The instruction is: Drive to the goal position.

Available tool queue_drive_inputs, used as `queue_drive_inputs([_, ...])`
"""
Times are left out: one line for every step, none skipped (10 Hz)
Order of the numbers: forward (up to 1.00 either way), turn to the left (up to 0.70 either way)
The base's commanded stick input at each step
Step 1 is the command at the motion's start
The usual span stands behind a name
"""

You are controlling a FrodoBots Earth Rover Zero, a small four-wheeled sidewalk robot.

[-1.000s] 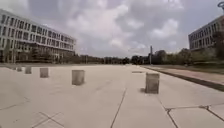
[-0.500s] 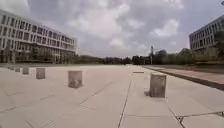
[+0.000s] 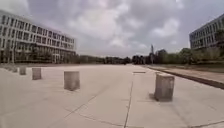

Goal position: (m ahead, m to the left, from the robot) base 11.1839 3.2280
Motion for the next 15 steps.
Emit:
queue_drive_inputs([0.50, -0.02])
queue_drive_inputs([0.50, -0.02])
queue_drive_inputs([0.50, -0.02])
queue_drive_inputs([0.50, -0.02])
queue_drive_inputs([0.50, -0.02])
queue_drive_inputs([0.50, -0.02])
queue_drive_inputs([0.50, -0.02])
queue_drive_inputs([0.50, -0.02])
queue_drive_inputs([0.50, -0.02])
queue_drive_inputs([0.50, -0.02])
queue_drive_inputs([0.50, -0.02])
queue_drive_inputs([0.50, -0.02])
queue_drive_inputs([0.50, -0.02])
queue_drive_inputs([0.50, -0.02])
queue_drive_inputs([0.50, -0.02])
